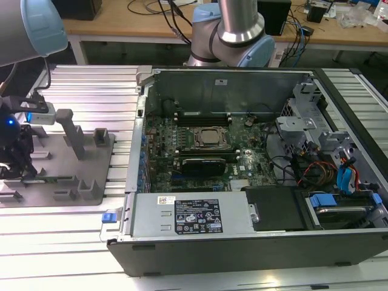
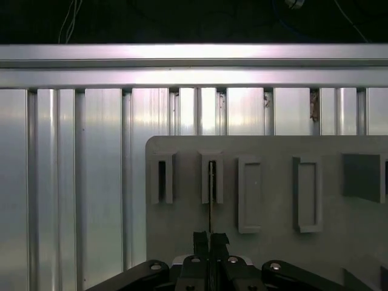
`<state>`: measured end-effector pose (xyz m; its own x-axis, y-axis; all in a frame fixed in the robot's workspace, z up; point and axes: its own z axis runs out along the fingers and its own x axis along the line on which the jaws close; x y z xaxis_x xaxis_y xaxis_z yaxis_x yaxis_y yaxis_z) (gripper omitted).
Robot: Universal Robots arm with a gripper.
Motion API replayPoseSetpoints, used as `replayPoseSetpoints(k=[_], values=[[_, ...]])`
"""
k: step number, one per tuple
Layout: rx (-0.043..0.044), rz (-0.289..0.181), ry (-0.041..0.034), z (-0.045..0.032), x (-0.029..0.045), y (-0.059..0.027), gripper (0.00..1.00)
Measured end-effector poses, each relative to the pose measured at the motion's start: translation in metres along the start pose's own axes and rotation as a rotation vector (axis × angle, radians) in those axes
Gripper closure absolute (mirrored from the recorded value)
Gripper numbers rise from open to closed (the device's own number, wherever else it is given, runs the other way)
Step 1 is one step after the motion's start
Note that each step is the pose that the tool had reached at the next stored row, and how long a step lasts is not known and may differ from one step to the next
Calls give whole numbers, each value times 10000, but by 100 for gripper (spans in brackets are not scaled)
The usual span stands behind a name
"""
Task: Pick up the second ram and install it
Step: 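Pick up the second ram and move it above second insertion slot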
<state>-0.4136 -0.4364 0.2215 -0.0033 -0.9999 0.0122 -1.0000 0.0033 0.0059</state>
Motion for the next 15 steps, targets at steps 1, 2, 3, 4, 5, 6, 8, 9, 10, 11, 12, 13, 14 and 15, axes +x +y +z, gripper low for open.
replayPoseSetpoints(k=[1, 2, 3, 4, 5, 6, 8, 9, 10, 11, 12, 13, 14, 15], values=[[-3, -2, 23, -1, 1, 0, 85], [-2, -1, 35, -1, 0, 0, 85], [-1, 0, 48, -1, 0, 0, 85], [-2, 0, 55, -1, 0, 0, 85], [-2, 0, 63, -1, 0, 0, 84], [-2, 0, 77, -1, 0, 0, 78], [3, -8, 77, -1, 0, 0, 78], [17, -93, 61, 1, -1, 0, 78], [28, -136, 53, 3, -1, 0, 78], [35, -154, 47, 5, 0, 0, 78], [41, -159, 35, 12, 0, 0, 78], [56, -168, -46, 17, 0, 0, 78], [61, -166, -83, 27, -1, 0, 78], [59, -166, -82, 44, -1, 0, 78]])
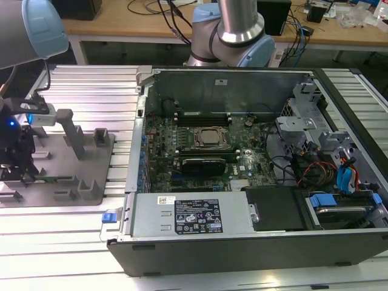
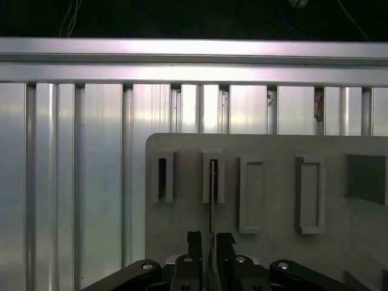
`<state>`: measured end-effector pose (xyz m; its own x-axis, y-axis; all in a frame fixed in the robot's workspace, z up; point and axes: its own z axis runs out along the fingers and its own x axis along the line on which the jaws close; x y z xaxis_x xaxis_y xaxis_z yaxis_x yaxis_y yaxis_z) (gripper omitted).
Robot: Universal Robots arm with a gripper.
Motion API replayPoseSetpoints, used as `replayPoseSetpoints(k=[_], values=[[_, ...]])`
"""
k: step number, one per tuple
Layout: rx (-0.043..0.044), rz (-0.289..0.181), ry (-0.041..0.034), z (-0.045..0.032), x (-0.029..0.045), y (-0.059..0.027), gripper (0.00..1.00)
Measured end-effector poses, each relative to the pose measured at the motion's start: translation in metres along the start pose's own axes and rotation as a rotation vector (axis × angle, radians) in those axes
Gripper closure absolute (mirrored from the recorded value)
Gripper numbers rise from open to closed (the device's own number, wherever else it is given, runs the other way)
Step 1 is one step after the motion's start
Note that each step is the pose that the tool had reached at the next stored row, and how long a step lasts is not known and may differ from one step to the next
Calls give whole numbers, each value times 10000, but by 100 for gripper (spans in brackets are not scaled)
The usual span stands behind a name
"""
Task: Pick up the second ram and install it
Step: 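Pick up the second ram and move it above second insertion slot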
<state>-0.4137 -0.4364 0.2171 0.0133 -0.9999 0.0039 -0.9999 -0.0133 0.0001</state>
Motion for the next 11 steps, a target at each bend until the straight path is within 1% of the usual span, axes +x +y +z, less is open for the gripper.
replayPoseSetpoints(k=[4, 7, 9, 10, 11], values=[[2, -1, 0, 39, -3, 2, 78], [12, -2, -3, 55, -8, 4, 78], [25, 0, -57, 58, -12, 5, 78], [34, 1, -102, 60, -13, 4, 78], [35, 0, -104, 63, -13, 5, 78]])
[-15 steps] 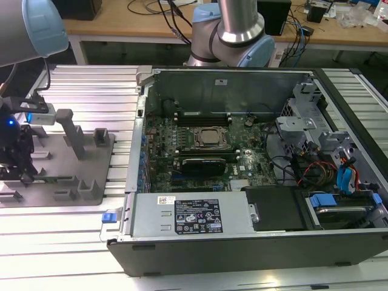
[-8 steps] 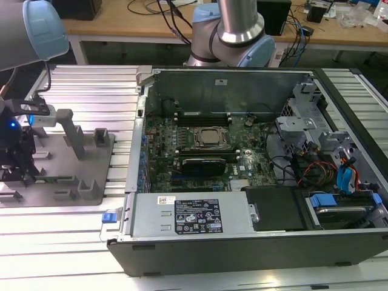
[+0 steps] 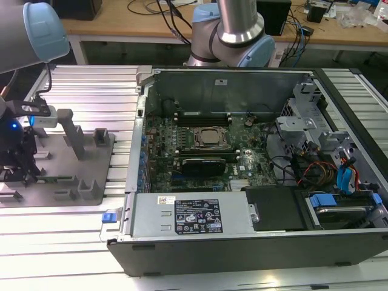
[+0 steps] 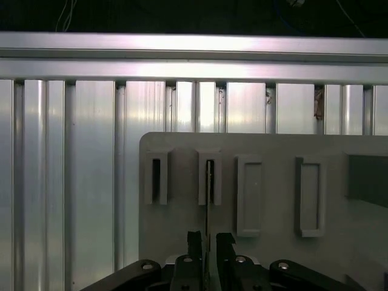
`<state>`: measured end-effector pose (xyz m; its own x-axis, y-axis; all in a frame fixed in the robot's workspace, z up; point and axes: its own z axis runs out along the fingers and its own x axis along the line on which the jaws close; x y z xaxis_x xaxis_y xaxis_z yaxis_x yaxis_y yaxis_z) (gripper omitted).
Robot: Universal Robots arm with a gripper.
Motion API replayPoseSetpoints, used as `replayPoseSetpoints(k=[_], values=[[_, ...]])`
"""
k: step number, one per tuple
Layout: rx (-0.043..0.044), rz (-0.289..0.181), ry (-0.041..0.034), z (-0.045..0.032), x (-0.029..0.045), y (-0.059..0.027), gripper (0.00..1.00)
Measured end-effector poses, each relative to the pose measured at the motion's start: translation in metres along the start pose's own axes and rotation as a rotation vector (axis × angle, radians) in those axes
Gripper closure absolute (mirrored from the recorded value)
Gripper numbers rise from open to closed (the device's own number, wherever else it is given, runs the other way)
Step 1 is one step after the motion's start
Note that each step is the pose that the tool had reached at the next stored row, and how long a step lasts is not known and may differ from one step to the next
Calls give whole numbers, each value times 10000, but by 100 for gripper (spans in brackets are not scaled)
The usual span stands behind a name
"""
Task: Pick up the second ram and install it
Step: 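Pick up the second ram and move it above second insertion slot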
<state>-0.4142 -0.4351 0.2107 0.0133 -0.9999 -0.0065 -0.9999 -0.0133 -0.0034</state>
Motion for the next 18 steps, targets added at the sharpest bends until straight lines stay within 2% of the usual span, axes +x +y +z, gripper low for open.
replayPoseSetpoints(k=[12, 13, 14, 17, 18], values=[[-1, 0, 1, 21, 0, 0, 78], [-1, 0, 1, 22, 0, 0, 80], [-1, 0, 1, 22, -1, 0, 87], [-2, 0, 1, 22, -1, 0, 87], [-3, 0, 1, 22, -1, 0, 91]])
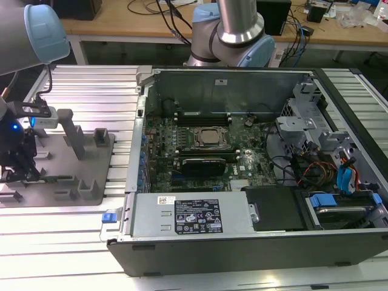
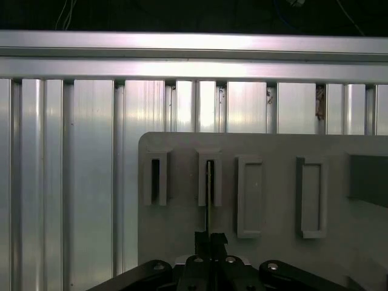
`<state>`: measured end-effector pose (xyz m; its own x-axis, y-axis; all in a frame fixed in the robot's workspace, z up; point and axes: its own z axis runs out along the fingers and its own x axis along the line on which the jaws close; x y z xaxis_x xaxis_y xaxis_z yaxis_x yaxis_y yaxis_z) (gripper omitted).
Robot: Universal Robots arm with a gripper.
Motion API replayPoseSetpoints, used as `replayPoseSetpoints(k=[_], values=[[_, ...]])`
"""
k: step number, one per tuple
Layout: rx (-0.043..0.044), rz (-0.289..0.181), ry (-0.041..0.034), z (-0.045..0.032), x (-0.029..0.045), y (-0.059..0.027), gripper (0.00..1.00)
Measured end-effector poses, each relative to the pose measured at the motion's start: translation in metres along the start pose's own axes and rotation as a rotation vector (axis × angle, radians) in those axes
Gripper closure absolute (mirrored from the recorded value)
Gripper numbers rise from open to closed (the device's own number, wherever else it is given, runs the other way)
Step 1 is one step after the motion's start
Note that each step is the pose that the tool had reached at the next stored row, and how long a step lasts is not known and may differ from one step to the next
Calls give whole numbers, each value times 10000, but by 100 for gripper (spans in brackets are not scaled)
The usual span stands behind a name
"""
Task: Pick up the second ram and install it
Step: 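Pick up the second ram and move it above second insertion slot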
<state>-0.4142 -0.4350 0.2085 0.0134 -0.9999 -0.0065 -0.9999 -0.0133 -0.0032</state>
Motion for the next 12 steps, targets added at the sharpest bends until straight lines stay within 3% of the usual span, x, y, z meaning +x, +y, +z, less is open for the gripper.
replayPoseSetpoints(k=[12], values=[[1, 77, 1, 2, 0, 0, 91]])
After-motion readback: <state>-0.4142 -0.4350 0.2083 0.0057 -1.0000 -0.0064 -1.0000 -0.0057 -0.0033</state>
